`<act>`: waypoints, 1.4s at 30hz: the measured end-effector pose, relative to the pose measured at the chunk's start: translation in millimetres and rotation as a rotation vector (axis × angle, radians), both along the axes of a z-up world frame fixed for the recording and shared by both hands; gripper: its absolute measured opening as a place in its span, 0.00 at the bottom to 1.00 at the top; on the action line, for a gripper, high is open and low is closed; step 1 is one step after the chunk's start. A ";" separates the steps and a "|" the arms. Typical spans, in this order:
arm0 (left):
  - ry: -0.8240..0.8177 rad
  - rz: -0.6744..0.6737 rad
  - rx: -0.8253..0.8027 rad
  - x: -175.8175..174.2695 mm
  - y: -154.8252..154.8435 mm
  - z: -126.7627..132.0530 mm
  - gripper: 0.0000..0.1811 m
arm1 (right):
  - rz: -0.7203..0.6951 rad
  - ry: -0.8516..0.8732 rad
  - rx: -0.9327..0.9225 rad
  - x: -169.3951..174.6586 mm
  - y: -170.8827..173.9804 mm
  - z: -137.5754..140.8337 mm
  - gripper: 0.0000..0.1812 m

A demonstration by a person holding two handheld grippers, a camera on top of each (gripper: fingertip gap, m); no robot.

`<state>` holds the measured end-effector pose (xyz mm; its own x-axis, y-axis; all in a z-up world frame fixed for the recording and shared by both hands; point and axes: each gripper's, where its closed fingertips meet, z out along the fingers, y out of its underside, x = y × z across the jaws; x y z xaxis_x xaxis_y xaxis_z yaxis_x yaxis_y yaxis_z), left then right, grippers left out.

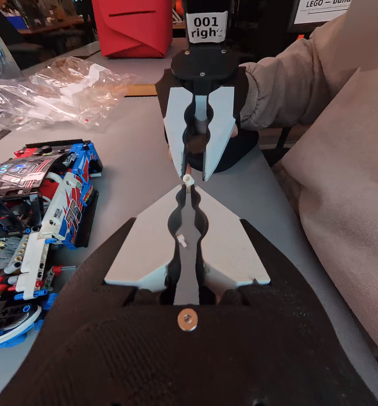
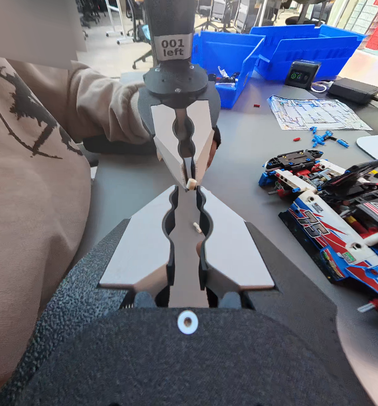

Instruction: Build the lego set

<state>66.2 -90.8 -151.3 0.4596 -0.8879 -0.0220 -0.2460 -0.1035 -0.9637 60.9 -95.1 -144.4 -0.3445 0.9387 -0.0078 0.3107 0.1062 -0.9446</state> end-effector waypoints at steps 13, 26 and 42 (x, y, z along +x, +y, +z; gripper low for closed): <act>0.080 0.081 0.095 0.0 8.0 -0.5 0.01 | -0.028 -0.039 -0.105 -5.7 7.9 2.3 0.03; 0.364 0.124 -0.240 -31.2 29.2 -86.7 0.09 | 0.156 -0.607 0.443 -1.4 51.5 -78.9 0.03; 0.379 0.098 -0.219 -26.8 30.3 -88.3 0.03 | 0.220 -0.683 0.521 -9.2 45.1 -83.0 0.03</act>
